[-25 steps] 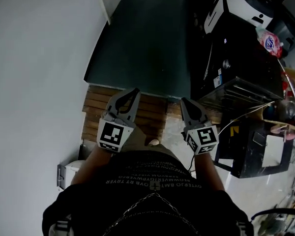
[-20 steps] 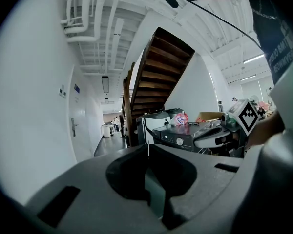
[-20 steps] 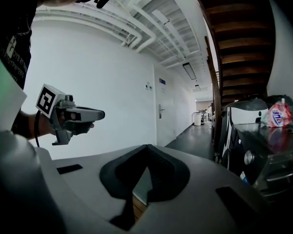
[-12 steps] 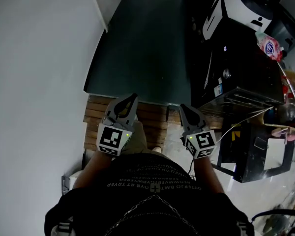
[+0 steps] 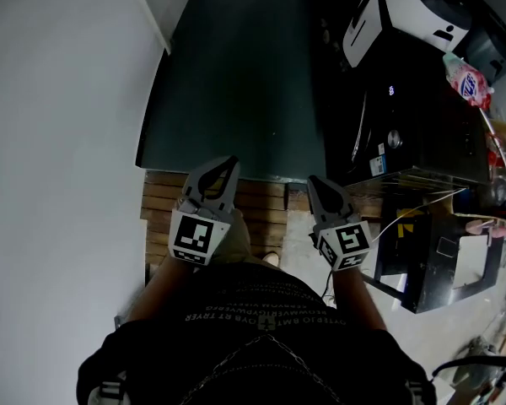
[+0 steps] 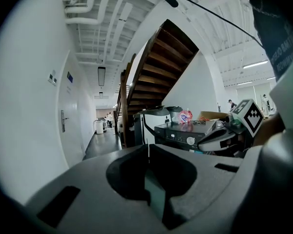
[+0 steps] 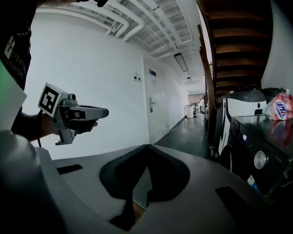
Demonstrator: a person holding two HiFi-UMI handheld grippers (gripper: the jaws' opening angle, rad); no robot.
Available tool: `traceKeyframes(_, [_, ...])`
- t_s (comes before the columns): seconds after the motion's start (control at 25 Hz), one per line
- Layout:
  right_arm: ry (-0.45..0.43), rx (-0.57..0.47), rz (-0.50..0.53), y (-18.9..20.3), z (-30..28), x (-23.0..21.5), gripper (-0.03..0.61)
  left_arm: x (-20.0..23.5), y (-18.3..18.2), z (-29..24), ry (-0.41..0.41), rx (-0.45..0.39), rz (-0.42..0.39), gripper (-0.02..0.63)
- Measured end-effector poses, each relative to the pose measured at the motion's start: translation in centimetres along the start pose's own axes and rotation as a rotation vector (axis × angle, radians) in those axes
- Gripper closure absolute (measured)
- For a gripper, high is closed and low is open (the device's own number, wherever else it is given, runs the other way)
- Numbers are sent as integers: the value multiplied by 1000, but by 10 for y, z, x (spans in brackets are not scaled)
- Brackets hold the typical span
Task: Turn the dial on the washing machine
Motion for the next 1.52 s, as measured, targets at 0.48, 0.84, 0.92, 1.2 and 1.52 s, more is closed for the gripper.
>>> traceKeyframes(0.48, [19,26,29,-58,-156,2,581,132,-21,-74,84,-22,-19,601])
traceKeyframes(0.84, [48,-26,-9,-136,-240,24,581,216,-67,-109,187,-59,-33,601])
traceKeyframes(0.92, [83,-35,-5,-150,-237,16,581,220,-76,-117,203,-67,-13,601])
traceKeyframes(1.2, [242,-44,-39,-156,-201,-20,581,194,-82,-153,325,-61,16,601])
traceKeyframes(1.52, [398,-74,-52,-146,-161,-80,581,138,-84,-217,484,-55,0,601])
Point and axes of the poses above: the fingertips, and each gripper's own axes: z backward along the fingers, x to its left, y out of its underside, the point moved 4 cm from there along z, backward along the fingers, and after that the axes turned 11 degrees about -x, right-handed, at the moved point
